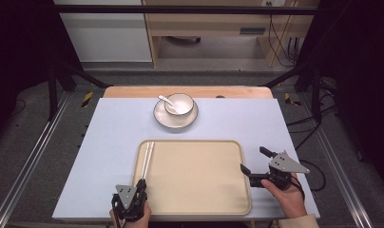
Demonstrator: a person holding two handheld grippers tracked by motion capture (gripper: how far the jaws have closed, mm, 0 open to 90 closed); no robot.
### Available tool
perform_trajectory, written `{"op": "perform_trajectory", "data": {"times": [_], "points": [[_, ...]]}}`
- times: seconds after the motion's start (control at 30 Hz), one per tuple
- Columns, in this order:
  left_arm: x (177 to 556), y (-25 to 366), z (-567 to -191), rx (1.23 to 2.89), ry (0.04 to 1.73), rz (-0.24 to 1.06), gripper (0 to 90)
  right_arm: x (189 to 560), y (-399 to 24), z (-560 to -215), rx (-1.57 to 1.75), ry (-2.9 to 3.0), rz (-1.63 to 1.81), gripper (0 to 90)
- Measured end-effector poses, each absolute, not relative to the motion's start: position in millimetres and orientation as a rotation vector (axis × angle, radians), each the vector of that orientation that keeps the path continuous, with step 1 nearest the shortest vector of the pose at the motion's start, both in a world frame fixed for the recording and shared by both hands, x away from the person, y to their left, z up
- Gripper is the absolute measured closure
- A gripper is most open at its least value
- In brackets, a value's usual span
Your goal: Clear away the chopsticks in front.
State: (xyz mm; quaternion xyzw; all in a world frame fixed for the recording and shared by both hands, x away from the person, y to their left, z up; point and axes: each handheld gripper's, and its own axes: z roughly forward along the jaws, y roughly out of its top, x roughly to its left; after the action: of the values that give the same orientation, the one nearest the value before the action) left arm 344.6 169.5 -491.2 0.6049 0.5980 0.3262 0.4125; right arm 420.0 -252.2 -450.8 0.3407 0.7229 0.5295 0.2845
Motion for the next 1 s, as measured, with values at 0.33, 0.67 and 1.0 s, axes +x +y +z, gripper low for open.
{"op": "perform_trajectory", "data": {"times": [0.33,0.67,1.0], "points": [[346.8,168.9,-493.3,1.531,1.511,0.804,85.5,420.0,-252.2,-450.7,0.910,1.934,1.417,5.5],[348.6,167.6,-495.0,1.535,1.515,0.794,81.6,420.2,-252.2,-450.9,0.910,1.936,1.415,5.5],[358.4,165.7,-472.5,1.622,1.406,0.790,58.5,420.2,-253.4,-450.7,0.912,1.933,1.413,5.5]]}}
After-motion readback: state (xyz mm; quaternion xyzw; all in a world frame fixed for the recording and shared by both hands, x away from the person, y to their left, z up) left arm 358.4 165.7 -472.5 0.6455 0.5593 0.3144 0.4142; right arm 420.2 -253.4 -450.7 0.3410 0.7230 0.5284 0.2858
